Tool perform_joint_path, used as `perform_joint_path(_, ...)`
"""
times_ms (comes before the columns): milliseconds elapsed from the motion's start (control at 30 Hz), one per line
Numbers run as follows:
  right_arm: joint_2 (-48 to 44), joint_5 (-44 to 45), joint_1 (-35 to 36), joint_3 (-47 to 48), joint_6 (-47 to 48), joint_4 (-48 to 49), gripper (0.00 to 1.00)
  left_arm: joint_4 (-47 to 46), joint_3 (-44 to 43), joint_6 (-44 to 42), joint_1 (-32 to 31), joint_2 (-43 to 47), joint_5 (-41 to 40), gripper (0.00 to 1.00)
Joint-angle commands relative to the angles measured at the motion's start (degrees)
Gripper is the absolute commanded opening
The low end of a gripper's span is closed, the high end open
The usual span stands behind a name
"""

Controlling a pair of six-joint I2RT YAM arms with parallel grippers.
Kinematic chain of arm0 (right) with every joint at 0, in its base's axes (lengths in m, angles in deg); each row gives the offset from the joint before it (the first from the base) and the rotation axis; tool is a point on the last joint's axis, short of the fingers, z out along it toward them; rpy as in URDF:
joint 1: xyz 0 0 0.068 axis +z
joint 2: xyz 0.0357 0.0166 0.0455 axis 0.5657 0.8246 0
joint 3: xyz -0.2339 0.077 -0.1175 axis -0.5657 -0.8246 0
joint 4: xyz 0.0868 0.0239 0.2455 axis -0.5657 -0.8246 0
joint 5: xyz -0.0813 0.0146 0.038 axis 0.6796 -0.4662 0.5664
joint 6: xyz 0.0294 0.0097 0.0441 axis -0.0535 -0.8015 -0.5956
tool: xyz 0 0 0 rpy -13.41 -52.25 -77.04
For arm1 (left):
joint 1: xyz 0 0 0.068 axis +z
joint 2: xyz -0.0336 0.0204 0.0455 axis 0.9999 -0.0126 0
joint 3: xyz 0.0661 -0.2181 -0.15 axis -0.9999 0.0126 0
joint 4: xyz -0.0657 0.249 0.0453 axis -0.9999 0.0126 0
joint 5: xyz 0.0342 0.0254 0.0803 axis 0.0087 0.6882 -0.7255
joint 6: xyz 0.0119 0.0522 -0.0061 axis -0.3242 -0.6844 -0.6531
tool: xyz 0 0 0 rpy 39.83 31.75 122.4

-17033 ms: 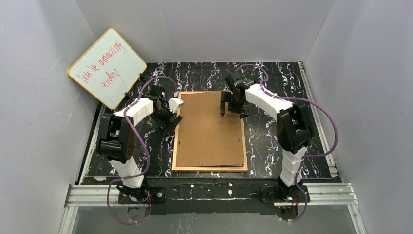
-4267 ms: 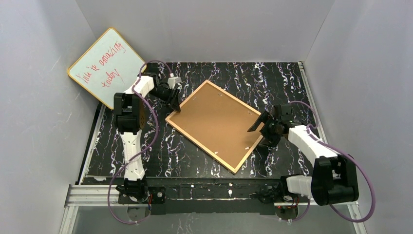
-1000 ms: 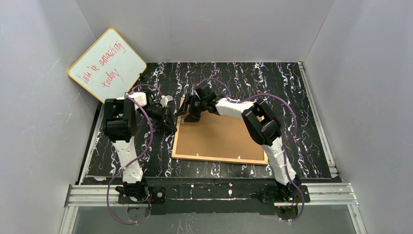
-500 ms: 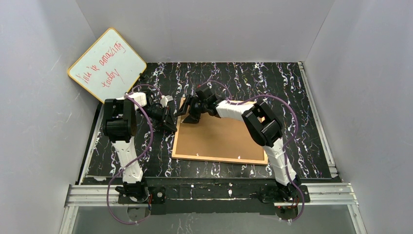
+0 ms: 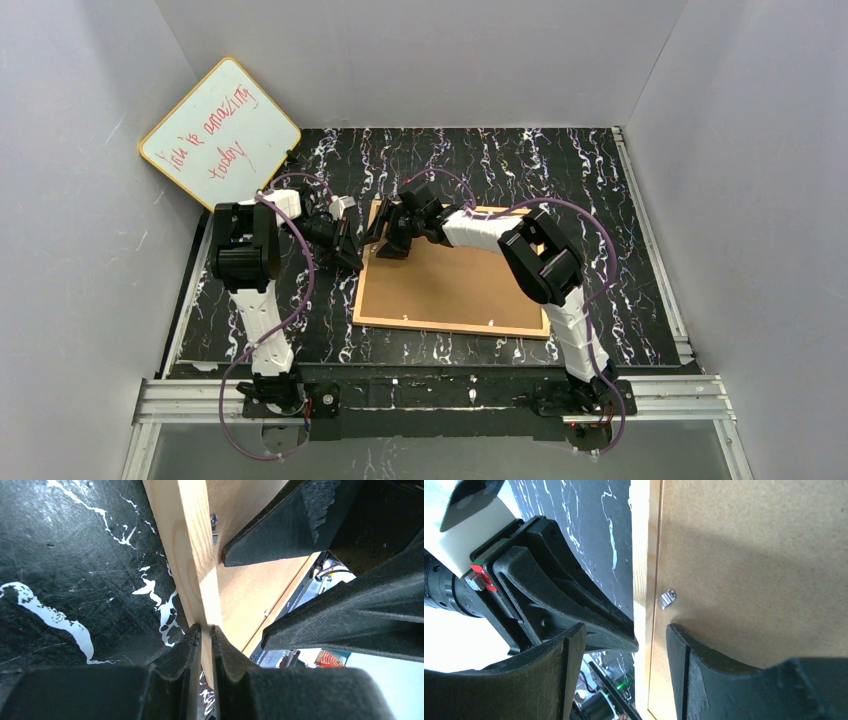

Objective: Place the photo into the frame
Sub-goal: Install the photo frame at the center of the board, then adjust the photo frame at the center of the board.

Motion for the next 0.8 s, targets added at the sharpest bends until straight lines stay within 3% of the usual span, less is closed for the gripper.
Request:
perform_joint_path(0,1.91,4.78,0.16,2.96,2.69,-2.59,0.68,-6.9,2.3,-2.96,-1.97,-0.97,-8.22,0.04)
perform_joint_path(767,4.58,6.35,0.92,4.75,-3.49,-1.25,0.61,-6.4,1.98,-2.57,-2.58,-0.04,-7.5,0.04)
